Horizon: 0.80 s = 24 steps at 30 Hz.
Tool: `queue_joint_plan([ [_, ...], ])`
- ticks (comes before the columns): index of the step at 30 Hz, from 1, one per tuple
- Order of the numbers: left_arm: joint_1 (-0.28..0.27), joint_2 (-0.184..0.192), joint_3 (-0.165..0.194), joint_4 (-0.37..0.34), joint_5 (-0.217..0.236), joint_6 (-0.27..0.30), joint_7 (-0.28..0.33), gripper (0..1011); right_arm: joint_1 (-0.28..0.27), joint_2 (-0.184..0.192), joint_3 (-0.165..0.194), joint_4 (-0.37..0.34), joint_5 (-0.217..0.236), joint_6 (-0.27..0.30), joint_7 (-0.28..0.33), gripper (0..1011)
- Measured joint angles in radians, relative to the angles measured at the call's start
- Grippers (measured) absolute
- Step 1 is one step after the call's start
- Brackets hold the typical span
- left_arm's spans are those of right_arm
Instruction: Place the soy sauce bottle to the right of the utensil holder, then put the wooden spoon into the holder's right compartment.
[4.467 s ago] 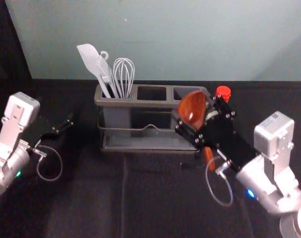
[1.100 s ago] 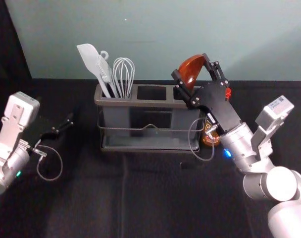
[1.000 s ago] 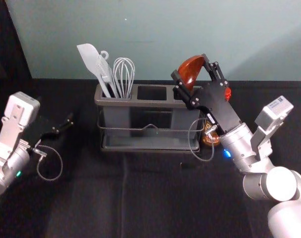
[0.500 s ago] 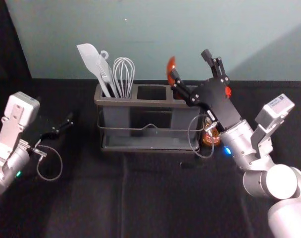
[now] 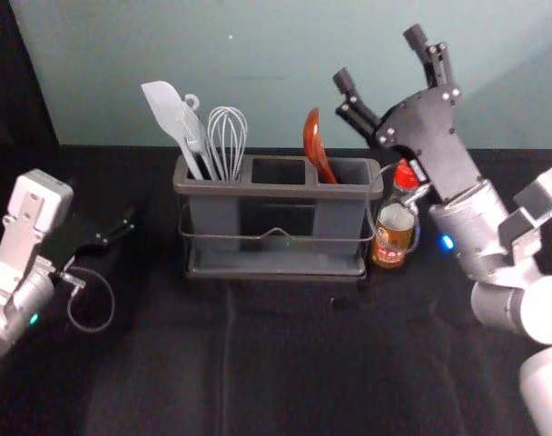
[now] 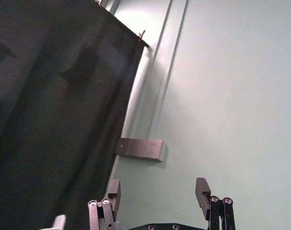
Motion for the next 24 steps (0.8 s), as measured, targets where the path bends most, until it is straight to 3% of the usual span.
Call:
queue_joint_plan([
  [5, 0.0, 0.0, 0.0, 0.0, 0.0, 0.0, 0.0, 1000, -0.005, 0.027, 0.038, -0.045, -0.045, 0.058, -0.05, 1002],
  [16, 0.0, 0.0, 0.0, 0.0, 0.0, 0.0, 0.0, 1000, 0.026, 0.111, 0.096, -0.054, -0.05, 0.141, -0.061, 1002],
  [24, 0.0, 0.0, 0.0, 0.0, 0.0, 0.0, 0.0, 1000, 0.003, 0.17, 0.117, -0.027, -0.032, 0.324, -0.078, 1002],
])
